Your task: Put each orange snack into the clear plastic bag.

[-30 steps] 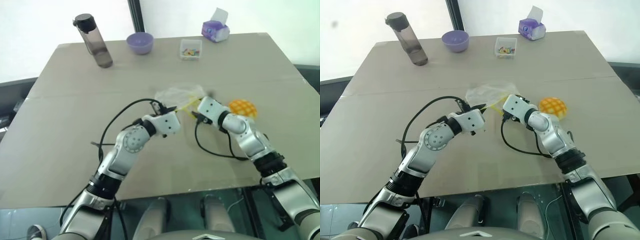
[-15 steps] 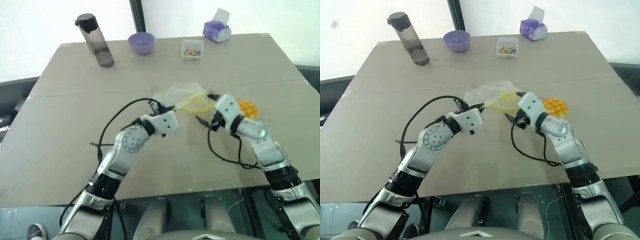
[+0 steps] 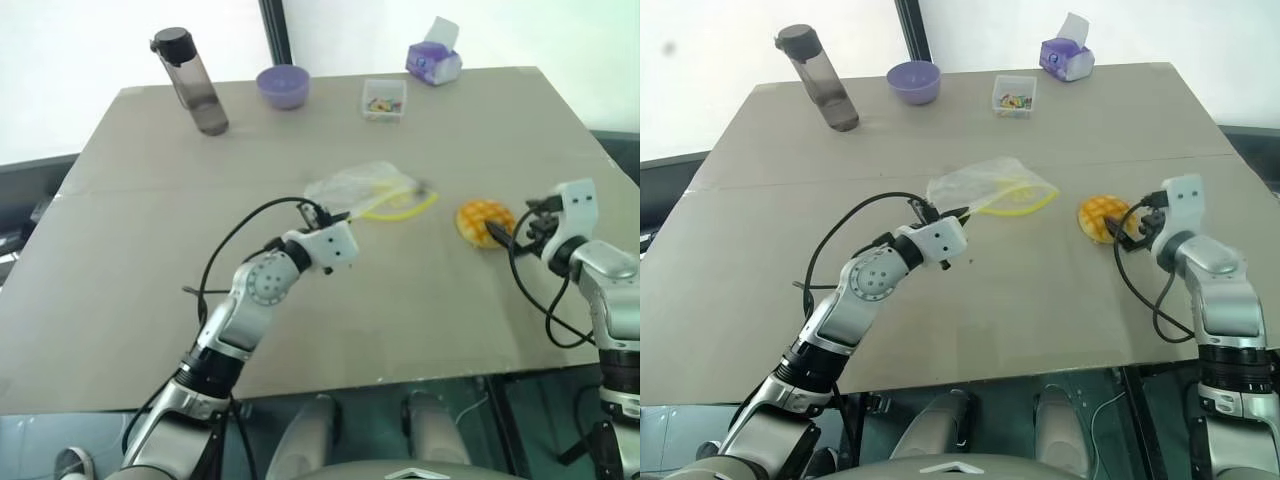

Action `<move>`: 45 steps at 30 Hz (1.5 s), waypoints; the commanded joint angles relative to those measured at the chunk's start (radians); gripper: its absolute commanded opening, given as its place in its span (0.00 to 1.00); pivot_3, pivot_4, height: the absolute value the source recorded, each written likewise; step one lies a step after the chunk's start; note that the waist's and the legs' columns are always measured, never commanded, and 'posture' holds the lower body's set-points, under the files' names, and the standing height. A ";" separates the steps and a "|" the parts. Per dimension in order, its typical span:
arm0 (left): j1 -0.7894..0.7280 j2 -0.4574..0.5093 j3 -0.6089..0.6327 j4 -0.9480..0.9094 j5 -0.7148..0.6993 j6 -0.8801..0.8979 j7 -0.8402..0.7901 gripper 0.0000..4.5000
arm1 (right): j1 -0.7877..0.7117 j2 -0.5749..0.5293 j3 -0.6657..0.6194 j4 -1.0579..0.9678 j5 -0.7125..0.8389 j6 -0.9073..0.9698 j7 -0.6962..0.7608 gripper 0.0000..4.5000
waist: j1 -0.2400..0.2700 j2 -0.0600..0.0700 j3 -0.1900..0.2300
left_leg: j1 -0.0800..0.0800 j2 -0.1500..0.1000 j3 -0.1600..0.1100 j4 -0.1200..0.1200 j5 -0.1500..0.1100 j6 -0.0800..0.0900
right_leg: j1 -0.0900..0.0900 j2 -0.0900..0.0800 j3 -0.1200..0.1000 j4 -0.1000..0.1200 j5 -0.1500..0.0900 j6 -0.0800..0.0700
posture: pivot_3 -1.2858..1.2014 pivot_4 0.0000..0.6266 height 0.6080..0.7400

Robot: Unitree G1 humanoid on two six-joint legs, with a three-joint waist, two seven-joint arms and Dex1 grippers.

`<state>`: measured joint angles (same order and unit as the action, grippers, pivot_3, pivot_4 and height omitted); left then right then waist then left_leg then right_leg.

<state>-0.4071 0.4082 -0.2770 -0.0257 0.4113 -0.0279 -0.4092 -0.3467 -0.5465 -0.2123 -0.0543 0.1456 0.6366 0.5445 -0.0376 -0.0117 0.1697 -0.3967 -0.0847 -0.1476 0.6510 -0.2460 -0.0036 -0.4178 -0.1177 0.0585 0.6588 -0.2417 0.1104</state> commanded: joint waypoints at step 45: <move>0.001 -0.018 -0.022 -0.014 0.014 -0.064 0.001 0.05 | -0.201 0.066 0.070 -0.062 0.496 0.419 0.013 0.01 | 0.001 0.000 -0.001 | 0.000 0.000 -0.001 0.001 -0.001 0.002 | 0.000 0.000 -0.001 0.000 0.000 0.000 | 0.52 0.24 0.99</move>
<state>-0.4092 0.3878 -0.2950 0.0014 0.4283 -0.0667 -0.4104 -0.5145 -0.4839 -0.1335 -0.1155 0.6411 1.0637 0.5704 -0.0364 -0.0118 0.1692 -0.3968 -0.0849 -0.1481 0.6517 -0.2470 -0.0018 -0.4176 -0.1180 0.0579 0.6588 -0.2417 0.1105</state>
